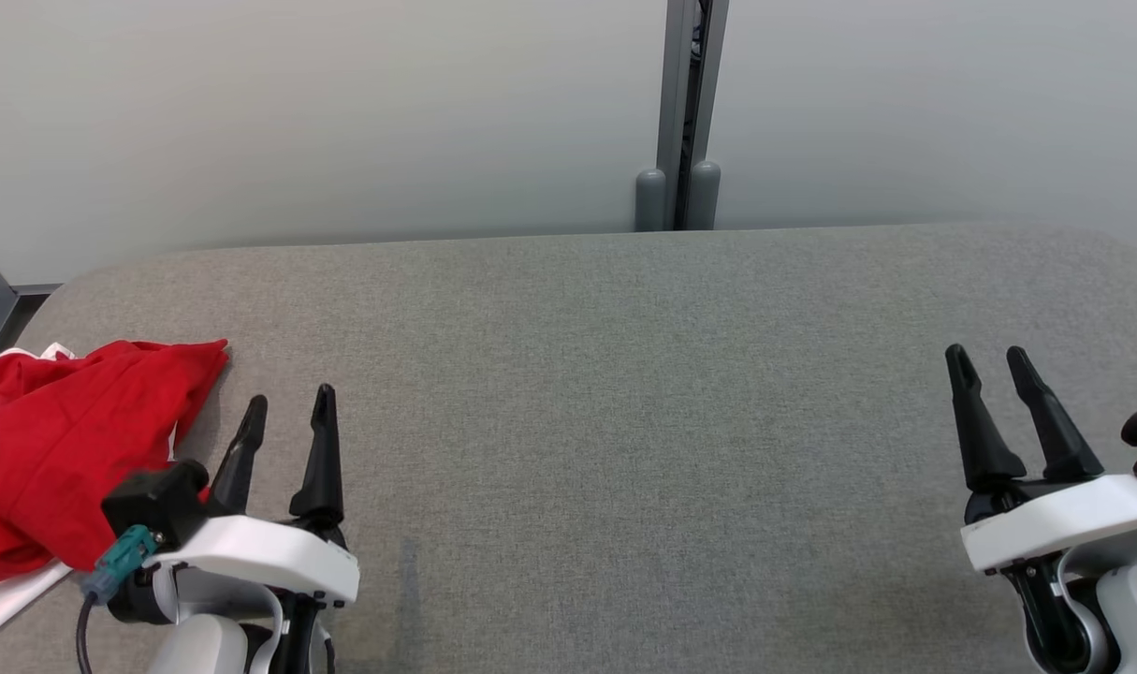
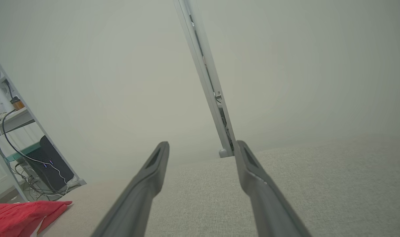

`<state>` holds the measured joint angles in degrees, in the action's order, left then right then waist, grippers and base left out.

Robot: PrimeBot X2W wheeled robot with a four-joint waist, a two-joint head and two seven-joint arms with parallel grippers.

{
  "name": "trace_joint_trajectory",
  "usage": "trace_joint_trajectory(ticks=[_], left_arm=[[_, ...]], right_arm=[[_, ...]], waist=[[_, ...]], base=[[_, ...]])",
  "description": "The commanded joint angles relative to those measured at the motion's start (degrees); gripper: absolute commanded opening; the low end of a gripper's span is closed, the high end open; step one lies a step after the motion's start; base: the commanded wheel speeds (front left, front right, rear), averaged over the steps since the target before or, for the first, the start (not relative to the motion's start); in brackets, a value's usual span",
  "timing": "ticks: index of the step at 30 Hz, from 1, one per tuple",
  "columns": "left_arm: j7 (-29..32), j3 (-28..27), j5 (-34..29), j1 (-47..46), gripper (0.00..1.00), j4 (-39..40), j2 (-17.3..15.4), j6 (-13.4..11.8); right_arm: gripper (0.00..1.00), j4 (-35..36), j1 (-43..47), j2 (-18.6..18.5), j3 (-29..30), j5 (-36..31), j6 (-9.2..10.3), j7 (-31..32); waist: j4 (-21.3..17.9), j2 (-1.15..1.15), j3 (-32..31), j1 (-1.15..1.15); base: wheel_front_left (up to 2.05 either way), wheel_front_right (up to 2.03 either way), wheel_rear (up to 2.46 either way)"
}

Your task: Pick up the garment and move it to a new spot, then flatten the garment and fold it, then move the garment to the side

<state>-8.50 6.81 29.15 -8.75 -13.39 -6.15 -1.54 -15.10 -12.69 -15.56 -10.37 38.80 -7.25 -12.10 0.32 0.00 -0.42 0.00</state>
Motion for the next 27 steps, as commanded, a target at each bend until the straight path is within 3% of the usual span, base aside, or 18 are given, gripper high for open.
trace_joint_trajectory(ticks=[1, 27], left_arm=[[0.2, -0.3, -1.8, -0.2, 1.00, 0.2, -0.2, 0.4], [2.1, -1.5, -12.6, 3.1, 1.00, -1.6, -0.6, 2.5]], right_arm=[[1.00, 0.7, 0.2, 0.2, 0.9, -2.5, -0.26, -0.4], [1.00, 1.5, 6.1, 7.1, 7.7, -21.2, -0.30, -1.9]], waist=[[0.1, 0.00, -0.1, 0.00], [0.3, 0.00, 0.2, 0.00]], base=[[0.00, 0.00, 0.00], [0.00, 0.00, 0.00]])
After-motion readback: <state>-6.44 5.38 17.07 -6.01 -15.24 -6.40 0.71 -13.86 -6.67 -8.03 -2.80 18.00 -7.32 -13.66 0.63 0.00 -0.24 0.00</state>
